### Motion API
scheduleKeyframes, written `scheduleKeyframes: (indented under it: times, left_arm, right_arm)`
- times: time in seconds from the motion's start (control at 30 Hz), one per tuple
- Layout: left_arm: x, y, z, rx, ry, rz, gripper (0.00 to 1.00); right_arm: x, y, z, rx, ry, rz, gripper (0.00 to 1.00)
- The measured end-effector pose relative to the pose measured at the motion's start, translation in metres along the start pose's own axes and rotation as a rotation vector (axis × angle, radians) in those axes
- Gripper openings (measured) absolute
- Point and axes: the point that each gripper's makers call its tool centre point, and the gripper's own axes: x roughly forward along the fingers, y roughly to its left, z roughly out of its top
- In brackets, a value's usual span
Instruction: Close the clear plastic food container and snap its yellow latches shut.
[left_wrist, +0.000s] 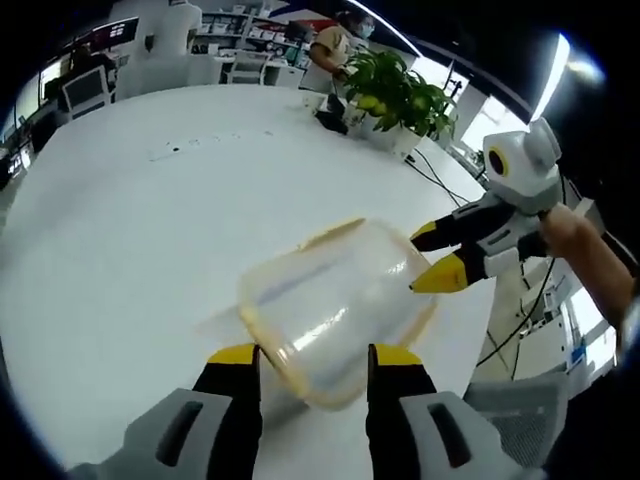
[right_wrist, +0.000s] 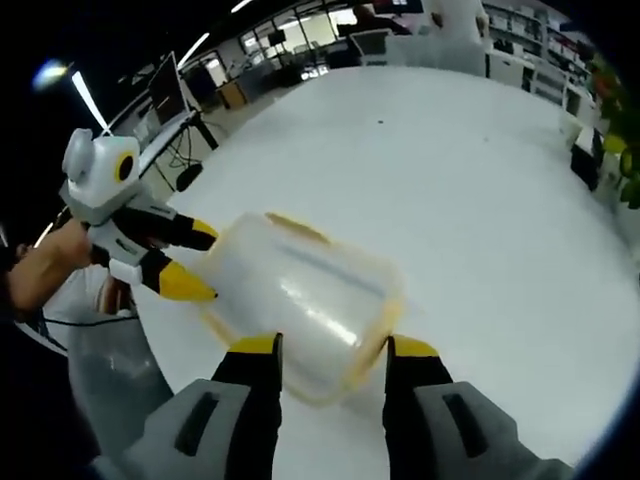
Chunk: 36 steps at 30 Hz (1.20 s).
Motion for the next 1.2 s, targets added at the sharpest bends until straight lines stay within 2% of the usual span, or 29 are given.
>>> scheduleKeyframes:
  times: [0.43,1.2]
  left_arm:
    - [-0.001,-0.001,-0.005,0.000,0.016,-0.003,0.35]
    - [-0.022,0.011,-0.029,-0.006,0.033,-0.011,0.35]
  right_arm:
    - [0.003,0.004,-0.005,0.008,0.015,-0.005,0.37]
    - [0.010,0.039,-0.016,0.026,-0.002,-0.010,0.37]
